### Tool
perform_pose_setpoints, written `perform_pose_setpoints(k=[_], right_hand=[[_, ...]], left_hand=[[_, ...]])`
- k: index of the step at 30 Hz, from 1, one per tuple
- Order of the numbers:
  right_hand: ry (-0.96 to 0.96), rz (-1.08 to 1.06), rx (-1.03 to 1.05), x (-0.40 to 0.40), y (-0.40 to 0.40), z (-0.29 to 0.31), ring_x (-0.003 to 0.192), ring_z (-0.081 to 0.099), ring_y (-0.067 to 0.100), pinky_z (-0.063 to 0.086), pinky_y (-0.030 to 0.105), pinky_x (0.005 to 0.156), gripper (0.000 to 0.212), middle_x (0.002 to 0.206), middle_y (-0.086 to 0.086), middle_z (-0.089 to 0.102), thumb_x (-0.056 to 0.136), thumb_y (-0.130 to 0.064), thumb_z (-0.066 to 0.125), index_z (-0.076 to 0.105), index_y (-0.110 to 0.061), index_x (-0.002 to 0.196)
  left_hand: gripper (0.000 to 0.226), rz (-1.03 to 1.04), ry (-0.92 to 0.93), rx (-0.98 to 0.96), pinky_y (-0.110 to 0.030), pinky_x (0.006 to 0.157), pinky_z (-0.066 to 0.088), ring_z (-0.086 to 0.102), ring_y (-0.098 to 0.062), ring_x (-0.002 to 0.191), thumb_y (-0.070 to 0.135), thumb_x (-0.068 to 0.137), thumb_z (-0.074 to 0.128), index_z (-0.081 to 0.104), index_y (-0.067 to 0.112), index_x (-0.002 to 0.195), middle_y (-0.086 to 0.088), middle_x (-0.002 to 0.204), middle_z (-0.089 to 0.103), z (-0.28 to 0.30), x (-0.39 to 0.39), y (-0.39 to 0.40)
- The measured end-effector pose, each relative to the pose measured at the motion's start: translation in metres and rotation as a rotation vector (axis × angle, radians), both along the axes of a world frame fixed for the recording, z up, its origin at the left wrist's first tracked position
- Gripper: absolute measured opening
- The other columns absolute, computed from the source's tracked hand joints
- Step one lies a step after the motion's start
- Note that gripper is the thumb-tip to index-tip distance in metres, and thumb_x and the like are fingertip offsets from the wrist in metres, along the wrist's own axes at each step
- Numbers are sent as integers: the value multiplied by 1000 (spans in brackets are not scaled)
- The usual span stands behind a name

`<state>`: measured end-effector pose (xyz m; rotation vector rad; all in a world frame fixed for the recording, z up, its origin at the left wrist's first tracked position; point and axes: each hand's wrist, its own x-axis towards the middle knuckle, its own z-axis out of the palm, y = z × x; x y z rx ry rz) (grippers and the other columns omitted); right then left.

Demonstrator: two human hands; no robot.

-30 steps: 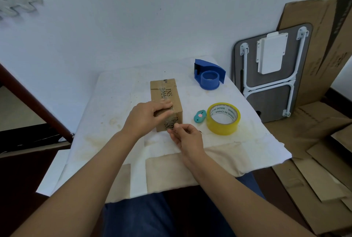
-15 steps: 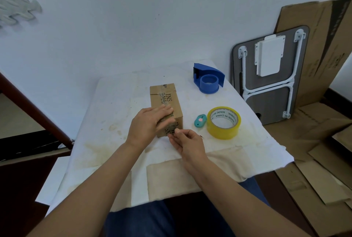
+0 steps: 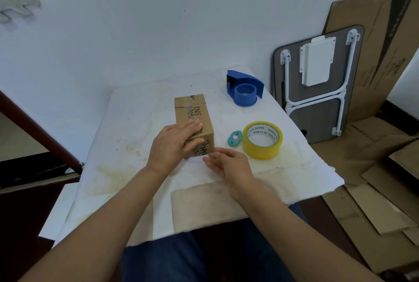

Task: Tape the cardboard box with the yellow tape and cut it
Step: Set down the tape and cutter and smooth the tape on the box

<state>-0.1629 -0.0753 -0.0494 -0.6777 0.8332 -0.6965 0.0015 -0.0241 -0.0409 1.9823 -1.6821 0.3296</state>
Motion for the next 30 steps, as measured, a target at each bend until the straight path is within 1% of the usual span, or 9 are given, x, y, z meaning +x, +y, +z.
perform_pose_setpoints(k=[2,5,7,9,13,18,21,26,30], right_hand=[[119,-22,-204,-3,-2,-3,75,70,18,60,24,70,16,98,16,65,91,5,56,61,-8,100],[472,-23,-830,-12,-12,-2,86,62,7,53,16,78,25,110,4,61,88,0,58,60,-18,104],[574,8,-1175,-12,-22,6,99,56,11,47,19,84,30,117,1,54,85,-4,61,58,-17,112],[643,122,-1377,-7,-33,13,117,49,17,43,26,96,38,130,1,47,84,-12,66,55,-16,120],[720,408,-1430,8,-49,26,129,44,17,39,22,87,60,154,-1,24,84,-34,70,43,-17,135],[913,443,-1605,24,-60,34,100,60,20,48,34,67,65,140,-5,36,78,-56,67,43,-16,124],[920,467,-1659,28,-66,37,88,63,27,46,35,63,62,130,-1,46,80,-51,68,44,-12,120],[808,594,-1613,21,-74,38,107,61,28,52,47,83,59,132,2,56,83,-36,70,42,-15,130],[799,684,-1605,18,-77,38,112,59,28,51,47,87,71,138,4,53,84,-21,70,30,-18,142]], left_hand=[[41,-5,-7,12,-26,94,38,65,-17,114,34,83,74,69,22,122,2,129,67,1,0,1],[43,-27,-20,36,-28,94,39,64,-20,116,33,84,74,67,22,125,1,132,65,3,1,2],[44,-45,-39,43,-33,95,42,63,-21,118,31,84,75,67,20,126,0,133,65,2,2,2],[46,-59,-57,42,-36,94,46,63,-22,118,28,83,76,66,18,127,-1,133,64,1,2,3],[52,-79,-71,44,-35,94,46,60,-22,119,23,81,79,63,17,130,-3,136,62,-1,4,5],[56,-134,-29,101,-37,102,44,50,-16,133,32,88,69,53,19,140,0,143,56,1,7,6],[56,-134,-20,100,-33,102,42,48,-13,132,28,86,72,55,18,139,1,142,57,1,9,5],[57,-141,-12,132,-34,100,44,50,-15,132,31,87,71,54,20,140,2,143,56,1,14,3],[57,-126,6,113,-30,99,40,54,-18,127,27,84,75,56,19,138,-1,142,57,4,9,5]])
